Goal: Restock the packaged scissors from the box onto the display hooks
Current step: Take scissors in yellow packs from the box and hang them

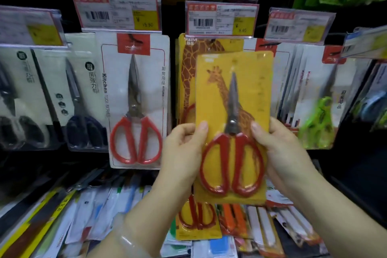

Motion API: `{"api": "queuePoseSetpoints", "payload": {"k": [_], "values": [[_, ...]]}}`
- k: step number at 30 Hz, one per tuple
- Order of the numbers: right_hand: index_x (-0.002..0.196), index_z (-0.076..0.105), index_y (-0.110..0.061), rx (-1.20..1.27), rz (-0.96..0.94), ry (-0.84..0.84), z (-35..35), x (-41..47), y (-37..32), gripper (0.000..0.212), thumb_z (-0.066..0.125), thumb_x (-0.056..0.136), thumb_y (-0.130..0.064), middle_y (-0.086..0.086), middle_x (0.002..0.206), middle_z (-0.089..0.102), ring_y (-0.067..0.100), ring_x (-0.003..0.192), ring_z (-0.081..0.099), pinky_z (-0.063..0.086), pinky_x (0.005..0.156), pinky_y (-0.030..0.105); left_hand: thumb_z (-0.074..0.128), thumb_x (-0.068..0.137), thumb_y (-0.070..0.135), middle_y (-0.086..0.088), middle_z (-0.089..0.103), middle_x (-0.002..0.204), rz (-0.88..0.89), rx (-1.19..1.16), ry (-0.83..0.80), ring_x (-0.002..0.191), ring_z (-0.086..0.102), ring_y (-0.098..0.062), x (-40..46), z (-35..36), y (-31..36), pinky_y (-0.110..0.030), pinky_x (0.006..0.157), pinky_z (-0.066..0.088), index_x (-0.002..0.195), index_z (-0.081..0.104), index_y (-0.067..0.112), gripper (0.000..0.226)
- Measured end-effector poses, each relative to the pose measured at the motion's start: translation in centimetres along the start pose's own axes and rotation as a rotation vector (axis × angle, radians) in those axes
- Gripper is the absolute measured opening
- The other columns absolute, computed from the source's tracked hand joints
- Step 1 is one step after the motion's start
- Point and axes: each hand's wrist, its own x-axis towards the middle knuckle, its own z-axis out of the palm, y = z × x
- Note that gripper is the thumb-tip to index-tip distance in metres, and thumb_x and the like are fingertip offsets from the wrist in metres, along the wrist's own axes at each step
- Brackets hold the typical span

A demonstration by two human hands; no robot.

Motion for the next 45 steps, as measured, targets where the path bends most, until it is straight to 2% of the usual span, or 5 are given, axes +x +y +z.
{"api": "queuePoseSetpoints", "payload": {"k": [7, 12, 34, 41, 45], "values": [[0.1, 0.063, -0.019, -0.033, -0.082, 0.015, 4.3, 3.5, -1.8, 0.014, 0.05, 0.095, -0.017, 0.012, 0.105, 0.071, 0.029, 0.096, 0.068, 0.054, 0.088, 0.048, 0.06, 0.09, 0.026, -0.017, 0.072, 0.088, 0.085, -0.136, 0.16, 0.084, 0.069, -0.034, 1.7, -0.7, 3.2, -0.056, 0.08, 0.055, 0.073, 0.066, 0.018, 0.02], [0.101, 0.063, -0.02, -0.025, -0.041, 0.034, 4.7, 4.2, -1.7, 0.015, 0.05, 0.095, -0.017, 0.007, 0.1, 0.073, 0.023, 0.09, 0.07, 0.057, 0.081, 0.044, 0.062, 0.089, 0.022, -0.008, 0.071, 0.069, 0.03, -0.182, 0.166, 0.07, 0.069, -0.028, 2.6, -0.7, 3.6, -0.054, 0.076, 0.057, 0.066, 0.065, 0.018, 0.023], [0.096, 0.062, -0.018, 0.035, 0.053, 0.037, 4.0, 4.6, -1.8, 0.013, 0.05, 0.095, -0.015, 0.007, 0.085, 0.072, 0.021, 0.071, 0.069, 0.059, 0.07, 0.041, 0.066, 0.086, 0.022, -0.016, 0.068, 0.079, -0.014, -0.168, 0.222, 0.082, 0.067, -0.036, 3.1, 0.1, 3.4, -0.058, 0.08, 0.054, 0.066, 0.064, 0.017, 0.021], [0.096, 0.059, -0.019, -0.369, -0.031, 0.174, 4.0, 5.3, -0.6, 0.012, 0.053, 0.093, -0.03, 0.009, 0.097, 0.07, 0.028, 0.092, 0.067, 0.054, 0.087, 0.047, 0.062, 0.088, 0.03, -0.008, 0.072, 0.093, -0.015, -0.054, 0.228, 0.089, 0.069, -0.026, 5.5, -0.1, 1.2, -0.045, 0.085, 0.055, 0.091, 0.067, 0.018, 0.013], [0.129, 0.043, -0.016, -0.525, -0.063, 0.261, 3.5, 5.0, 0.1, 0.049, 0.06, 0.088, -0.036, 0.001, 0.116, 0.058, 0.019, 0.109, 0.057, 0.049, 0.097, 0.04, 0.058, 0.091, 0.022, 0.0, 0.061, 0.111, 0.051, 0.101, 0.3, 0.101, 0.057, -0.014, 4.9, -0.4, 0.1, -0.031, 0.093, 0.047, 0.13, 0.051, 0.012, 0.041]]}}
